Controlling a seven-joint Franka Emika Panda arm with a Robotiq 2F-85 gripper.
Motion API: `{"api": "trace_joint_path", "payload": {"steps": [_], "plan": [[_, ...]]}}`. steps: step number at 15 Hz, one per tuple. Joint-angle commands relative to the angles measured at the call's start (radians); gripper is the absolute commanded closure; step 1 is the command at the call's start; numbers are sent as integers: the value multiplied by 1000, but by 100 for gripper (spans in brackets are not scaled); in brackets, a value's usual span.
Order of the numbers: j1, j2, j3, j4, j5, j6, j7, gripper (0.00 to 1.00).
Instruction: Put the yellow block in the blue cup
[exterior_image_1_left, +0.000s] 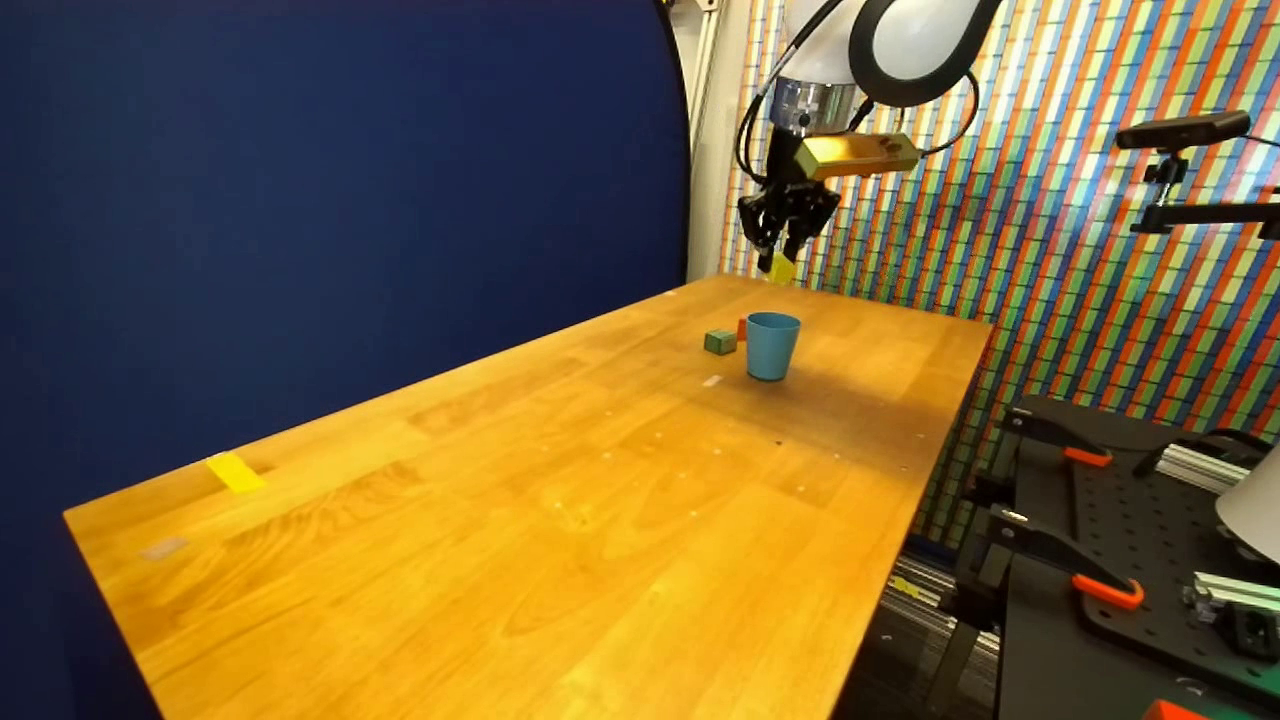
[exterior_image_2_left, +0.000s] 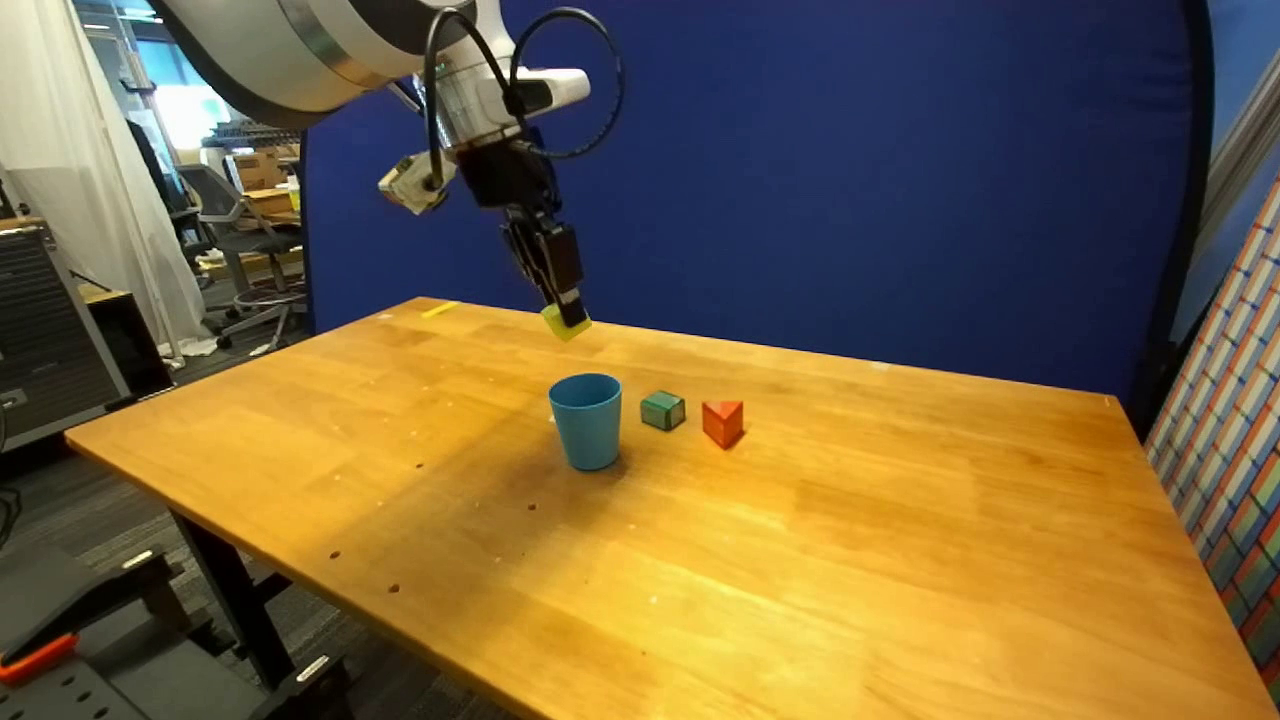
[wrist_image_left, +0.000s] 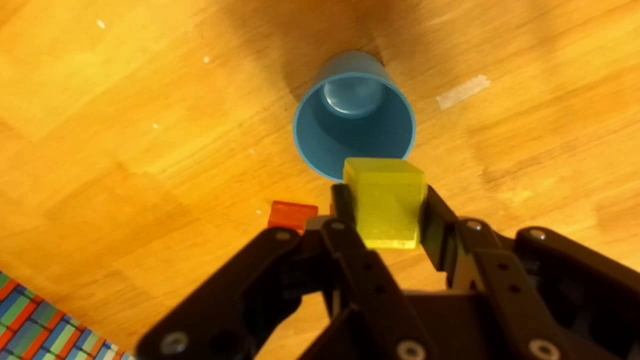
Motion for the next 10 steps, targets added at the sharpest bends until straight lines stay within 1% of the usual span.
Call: {"api": "trace_joint_path", "payload": {"steps": [1, 2, 5, 6, 7, 8, 9, 10], "plan": [[-34, 4, 28, -16, 5, -7, 22, 37], [-36, 8, 32, -20, 18, -6, 11, 31], [-41, 15, 43, -25, 64, -6, -16, 7], [-44, 13, 54, -31, 111, -5, -48, 1], [-48, 10, 66, -38, 164, -4, -88, 0], [-37, 27, 49, -25, 91, -3, -22, 10], [-37, 27, 56, -28, 123, -2, -44, 4], [-37, 27, 60, -30, 134, -2, -50, 0]]}}
